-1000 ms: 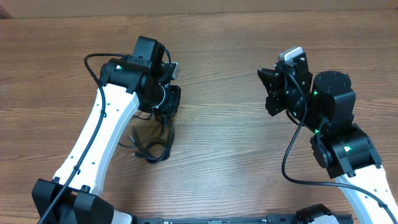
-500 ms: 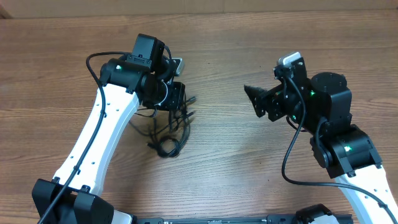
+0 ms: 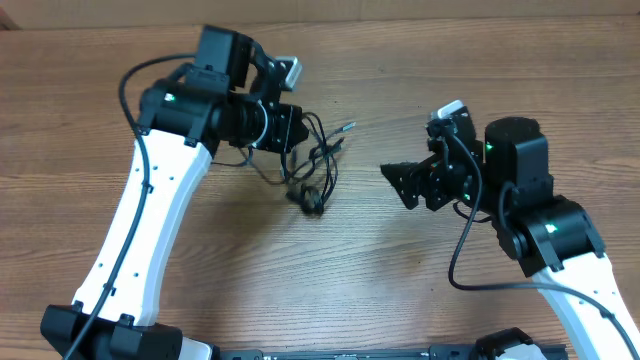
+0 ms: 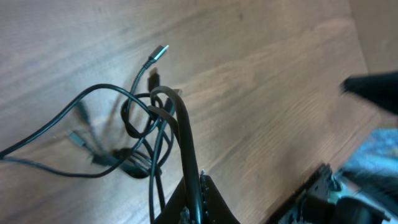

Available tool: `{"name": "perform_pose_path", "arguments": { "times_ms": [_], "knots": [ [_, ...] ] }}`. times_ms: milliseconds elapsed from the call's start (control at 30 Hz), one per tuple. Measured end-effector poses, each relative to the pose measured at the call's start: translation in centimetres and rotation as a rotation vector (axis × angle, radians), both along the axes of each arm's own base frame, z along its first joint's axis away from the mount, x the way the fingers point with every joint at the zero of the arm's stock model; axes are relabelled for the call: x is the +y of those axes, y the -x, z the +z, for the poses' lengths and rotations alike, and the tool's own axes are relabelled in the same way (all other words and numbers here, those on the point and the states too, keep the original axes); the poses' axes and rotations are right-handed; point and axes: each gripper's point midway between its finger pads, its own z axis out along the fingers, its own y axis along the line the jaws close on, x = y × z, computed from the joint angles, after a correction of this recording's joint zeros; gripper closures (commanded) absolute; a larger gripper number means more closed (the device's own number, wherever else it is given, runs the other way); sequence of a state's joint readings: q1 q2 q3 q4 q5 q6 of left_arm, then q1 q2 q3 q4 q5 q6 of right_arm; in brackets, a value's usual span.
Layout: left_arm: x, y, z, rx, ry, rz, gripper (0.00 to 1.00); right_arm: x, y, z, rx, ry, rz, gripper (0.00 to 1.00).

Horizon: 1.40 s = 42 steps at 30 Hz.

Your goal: Untangle cables

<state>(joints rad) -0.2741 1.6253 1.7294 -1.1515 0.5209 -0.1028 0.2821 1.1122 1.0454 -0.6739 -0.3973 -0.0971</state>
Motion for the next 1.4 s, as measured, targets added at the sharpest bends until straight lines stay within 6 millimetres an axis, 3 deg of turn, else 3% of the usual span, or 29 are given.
{"name": "perform_pose_path", "arguments": {
  "times_ms": [333, 700, 733, 767, 800, 867, 967, 1133, 1400],
  "knots": [
    [0.0, -1.2, 2.9, -0.047, 0.123, 0.005, 0.96, 2.8, 0.1, -3.7, 0.179, -0.078, 0.131, 0.03],
    [-1.1, -1.0, 5.1, -0.063, 0.274, -0.065, 0.96, 4.0, 0.3, -4.4, 0.228, -0.130, 0.191, 0.03],
    [-1.1, -1.0, 5.1, -0.062, 0.274, -0.065, 0.91, 4.0, 0.3, -4.4, 0.231, -0.130, 0.192, 0.02],
    [-1.0, -1.0, 5.0, -0.061, 0.268, -0.060, 0.77, 4.0, 0.3, -4.6, 0.235, -0.130, 0.192, 0.03],
    [-0.8, -1.2, 4.7, -0.059, 0.249, -0.046, 0.75, 4.0, 0.3, -4.6, 0.236, -0.131, 0.193, 0.03],
    [0.3, -1.6, 3.7, -0.056, 0.176, 0.006, 0.86, 4.1, 0.4, -4.5, 0.237, -0.134, 0.195, 0.03],
    [2.7, -2.1, 1.7, -0.038, 0.019, 0.105, 0.92, 4.1, 0.3, -4.5, 0.236, -0.134, 0.196, 0.03],
    [5.0, -1.6, -0.5, 0.022, -0.120, 0.175, 0.89, 4.1, 0.2, -4.4, 0.226, -0.136, 0.198, 0.03],
    [5.8, -2.7, -6.2, 0.178, -0.223, 0.185, 0.81, 4.1, 0.1, -4.4, 0.221, -0.130, 0.192, 0.03]
  ]
}}
